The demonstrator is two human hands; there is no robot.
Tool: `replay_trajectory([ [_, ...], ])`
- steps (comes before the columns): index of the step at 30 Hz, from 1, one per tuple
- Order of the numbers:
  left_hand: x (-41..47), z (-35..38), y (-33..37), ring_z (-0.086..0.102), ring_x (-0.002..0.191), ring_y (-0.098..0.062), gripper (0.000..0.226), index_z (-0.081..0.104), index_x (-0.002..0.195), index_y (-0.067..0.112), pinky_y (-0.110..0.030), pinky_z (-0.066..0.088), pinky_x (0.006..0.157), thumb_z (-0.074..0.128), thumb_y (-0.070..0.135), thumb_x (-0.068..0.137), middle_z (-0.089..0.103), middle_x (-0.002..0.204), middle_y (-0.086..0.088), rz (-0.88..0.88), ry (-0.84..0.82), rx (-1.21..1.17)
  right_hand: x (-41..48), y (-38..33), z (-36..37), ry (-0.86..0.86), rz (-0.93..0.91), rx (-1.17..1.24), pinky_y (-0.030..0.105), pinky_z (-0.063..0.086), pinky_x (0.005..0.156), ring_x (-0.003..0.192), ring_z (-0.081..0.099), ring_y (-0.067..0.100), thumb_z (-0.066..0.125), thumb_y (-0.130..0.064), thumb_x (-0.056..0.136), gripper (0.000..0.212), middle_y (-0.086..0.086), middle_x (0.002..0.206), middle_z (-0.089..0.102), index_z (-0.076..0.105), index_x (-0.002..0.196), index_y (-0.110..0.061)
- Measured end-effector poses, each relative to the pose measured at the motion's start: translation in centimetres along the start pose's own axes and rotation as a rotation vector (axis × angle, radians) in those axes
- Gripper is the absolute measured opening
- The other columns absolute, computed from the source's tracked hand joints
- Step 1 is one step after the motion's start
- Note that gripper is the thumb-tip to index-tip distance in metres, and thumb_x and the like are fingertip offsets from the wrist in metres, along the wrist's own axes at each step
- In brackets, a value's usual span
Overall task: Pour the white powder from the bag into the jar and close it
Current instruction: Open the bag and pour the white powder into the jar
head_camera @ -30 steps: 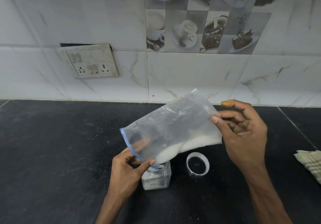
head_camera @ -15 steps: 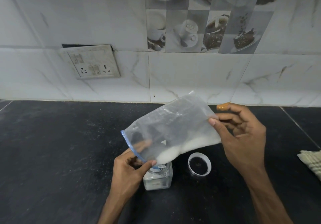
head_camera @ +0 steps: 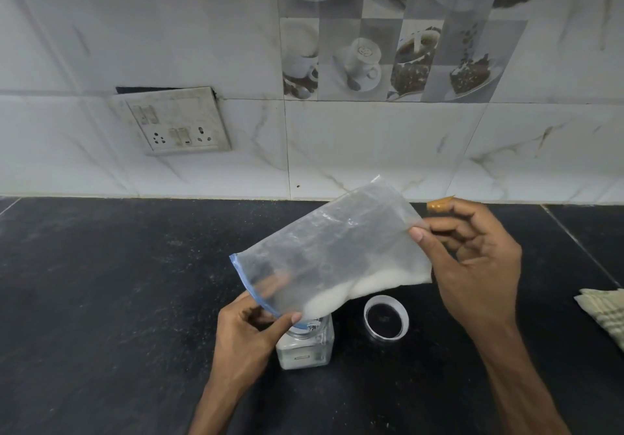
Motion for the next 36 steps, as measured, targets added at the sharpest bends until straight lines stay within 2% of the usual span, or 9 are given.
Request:
replay_trajectory([
  [3,-0.02,0.09,-0.10,0.065,0.056,0.000,0.052,0.072,0.106,0.027,-0.012,0.054,0.059,0.084,-0.006,0.067,0.077,0.084,0.017,0.002,-0.016,0.005,-0.15,-0.01,0.32,-0.037,-0.018,-0.005,0.021,0.057,0.079,0.085,0.073,0.010,0.075,-0.012,0.077,0.032,-0.003,0.095,0.073,0.063,0.103,-0.027],
  [12,0.18,-0.16,-0.76,0.069,0.058,-0.015,0.039,0.075,0.092,0.024,-0.017,0.055,0.057,0.087,-0.001,0.065,0.077,0.074,-0.004,0.020,0.008,0.005,-0.03,0.21,0.06,-0.004,-0.006,0.012,0.021,0.057,0.079,0.085,0.074,0.012,0.076,-0.010,0.076,0.033,-0.002,0.092,0.074,0.063,0.102,-0.026],
  [17,0.30,-0.04,-0.49,0.068,0.061,-0.031,0.041,0.075,0.075,0.041,-0.039,0.059,0.060,0.088,0.003,0.065,0.076,0.082,-0.006,0.030,0.018,0.023,-0.03,0.45,-0.11,-0.006,-0.012,0.025,0.020,0.056,0.079,0.083,0.072,0.012,0.076,-0.006,0.076,0.030,-0.010,0.090,0.072,0.065,0.095,-0.027],
  [22,0.14,-0.03,-0.39,0.067,0.058,-0.024,0.048,0.074,0.093,0.037,-0.024,0.057,0.059,0.086,-0.001,0.066,0.077,0.081,0.000,0.020,0.004,-0.010,0.00,0.57,-0.27,-0.011,-0.047,-0.010,0.022,0.057,0.078,0.080,0.072,0.015,0.076,0.002,0.077,0.028,-0.006,0.084,0.073,0.069,0.086,-0.023],
  [24,0.16,-0.02,-0.38,0.067,0.058,-0.022,0.044,0.073,0.089,0.034,-0.021,0.056,0.056,0.087,-0.001,0.065,0.077,0.079,-0.001,0.021,0.010,-0.005,-0.07,0.61,-0.30,0.001,-0.045,0.001,0.022,0.056,0.078,0.080,0.072,0.015,0.076,0.001,0.077,0.028,-0.006,0.084,0.073,0.069,0.086,-0.024],
  [28,0.08,0.08,-0.29,0.068,0.059,-0.013,0.050,0.072,0.104,0.027,-0.016,0.057,0.060,0.085,-0.003,0.067,0.078,0.084,0.014,0.014,-0.019,-0.004,-0.54,0.65,-0.02,-0.013,-0.067,-0.030,0.020,0.056,0.079,0.084,0.073,0.009,0.075,0.003,0.078,0.028,-0.008,0.087,0.074,0.066,0.082,-0.022],
  [31,0.13,-0.11,-0.61,0.067,0.057,-0.012,0.039,0.074,0.096,0.019,-0.013,0.052,0.055,0.086,-0.003,0.065,0.077,0.073,0.007,0.008,-0.002,-0.008,-0.58,0.82,-0.40,-0.011,-0.108,-0.119,0.018,0.054,0.081,0.086,0.071,0.005,0.070,0.011,0.081,0.035,-0.012,0.092,0.073,0.072,0.086,-0.023],
  [33,0.02,0.00,-0.43,0.062,0.052,-0.002,0.047,0.073,0.103,0.023,-0.011,0.051,0.054,0.085,-0.003,0.066,0.076,0.073,0.007,0.011,-0.016,0.003,-0.65,0.88,-0.48,-0.047,-0.122,-0.144,0.014,0.052,0.082,0.089,0.070,0.003,0.068,0.014,0.081,0.036,-0.014,0.094,0.073,0.074,0.089,-0.021],
  [36,-0.01,-0.01,-0.50,0.064,0.055,-0.008,0.053,0.071,0.105,0.032,-0.015,0.054,0.057,0.086,-0.002,0.067,0.078,0.080,0.008,0.020,-0.011,-0.013,-0.94,0.69,-0.19,-0.093,-0.153,-0.195,0.015,0.052,0.087,0.096,0.069,0.002,0.072,0.011,0.079,0.033,-0.009,0.101,0.073,0.073,0.099,-0.016],
])
Point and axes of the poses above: each hand's wrist, its own x-axis towards the middle knuckle, its own z-axis out of the palm, y = z × x, the point moved 3 cm from there along x, towards the middle knuckle
